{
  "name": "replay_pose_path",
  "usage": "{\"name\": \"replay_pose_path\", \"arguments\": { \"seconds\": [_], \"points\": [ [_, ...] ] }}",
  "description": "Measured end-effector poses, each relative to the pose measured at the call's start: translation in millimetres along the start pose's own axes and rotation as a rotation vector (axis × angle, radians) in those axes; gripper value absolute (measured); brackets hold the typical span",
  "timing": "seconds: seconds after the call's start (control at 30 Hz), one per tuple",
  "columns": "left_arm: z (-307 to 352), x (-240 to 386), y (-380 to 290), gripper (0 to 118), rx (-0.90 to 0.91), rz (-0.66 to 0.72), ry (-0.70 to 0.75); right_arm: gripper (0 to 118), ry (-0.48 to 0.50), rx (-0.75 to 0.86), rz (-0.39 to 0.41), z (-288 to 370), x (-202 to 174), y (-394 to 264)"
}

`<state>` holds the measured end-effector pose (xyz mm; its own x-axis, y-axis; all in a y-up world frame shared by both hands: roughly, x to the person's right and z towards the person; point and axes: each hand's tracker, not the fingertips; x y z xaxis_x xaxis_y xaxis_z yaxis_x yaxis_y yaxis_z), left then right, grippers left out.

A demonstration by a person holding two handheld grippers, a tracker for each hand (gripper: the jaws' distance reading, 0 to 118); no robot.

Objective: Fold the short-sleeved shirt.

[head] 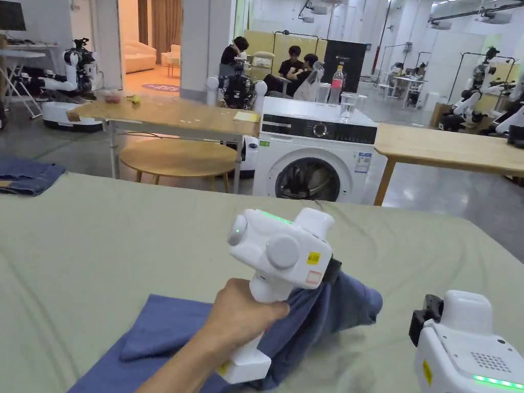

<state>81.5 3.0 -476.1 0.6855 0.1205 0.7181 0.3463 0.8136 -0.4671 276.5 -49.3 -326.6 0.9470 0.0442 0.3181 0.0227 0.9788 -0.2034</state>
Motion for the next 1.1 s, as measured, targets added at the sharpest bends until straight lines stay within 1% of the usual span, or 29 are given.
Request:
{"name": "replay_pose_path", "arguments": {
  "seconds": [0.07, 0.13, 0.2, 0.27, 0.37, 0.4, 0.43, 0.47, 0.5, 0.53, 0.63, 0.67, 0.7, 0.73, 0.77, 0.83, 0.9, 1.03, 1.1],
  "points": [
    [-24, 14, -25, 0, -0.06, -0.006, -0.024, 0, -0.018, -0.017, -0.002, 1, 9, -8],
    [-36, 20, -45, 0, -0.078, 0.014, -0.036, 0, -0.027, -0.037, -0.002, 1, 15, -14],
    [-43, 24, -62, 0, -0.098, 0.05, -0.07, 0, -0.028, -0.056, -0.005, 0, 16, -20],
    [-46, 27, -73, 0, -0.106, 0.049, -0.064, 0, -0.027, -0.068, -0.006, 0, 14, -24],
    [-41, 24, -77, 28, -0.112, 0.053, -0.055, 0, -0.008, -0.078, -0.005, -2, 7, -25],
    [-36, 22, -78, 31, -0.104, 0.062, -0.051, 0, 0.0, -0.078, -0.004, -2, 4, -25],
    [-29, 18, -78, 31, -0.081, 0.084, -0.042, 0, 0.008, -0.079, -0.001, -2, 1, -24],
    [-19, 14, -77, 40, -0.052, 0.112, -0.026, 0, 0.018, -0.076, -0.001, -1, -4, -22],
    [-10, 8, -77, 43, -0.025, 0.126, -0.025, 0, 0.026, -0.074, -0.002, -1, -8, -21],
    [4, 2, -79, 43, 0.015, 0.144, -0.009, 0, 0.04, -0.07, -0.005, -1, -13, -19],
    [40, -16, -90, 42, 0.102, 0.181, 0.06, 0, 0.076, -0.064, -0.01, 0, -27, -13],
    [54, -22, -95, 34, 0.128, 0.178, 0.103, 0, 0.085, -0.06, -0.009, 0, -33, -12],
    [63, -26, -99, 12, 0.138, 0.172, 0.149, 0, 0.094, -0.058, -0.005, 0, -37, -11],
    [74, -32, -103, 0, 0.142, 0.17, 0.205, 0, 0.104, -0.055, -0.002, 0, -44, -11],
    [84, -37, -109, 0, 0.157, 0.17, 0.274, 0, 0.119, -0.05, 0.0, 1, -50, -10],
    [102, -48, -119, 0, 0.162, 0.153, 0.307, 0, 0.142, -0.051, -0.003, 0, -61, -9],
    [119, -58, -127, 0, 0.17, 0.158, 0.381, 0, 0.16, -0.053, -0.006, -2, -70, -8],
    [147, -90, -146, 0, 0.155, 0.269, 0.427, 0, 0.197, -0.059, -0.016, -4, -85, -8],
    [154, -111, -152, 0, 0.095, 0.32, 0.435, 0, 0.212, -0.065, -0.012, -6, -90, -9]
  ]
}}
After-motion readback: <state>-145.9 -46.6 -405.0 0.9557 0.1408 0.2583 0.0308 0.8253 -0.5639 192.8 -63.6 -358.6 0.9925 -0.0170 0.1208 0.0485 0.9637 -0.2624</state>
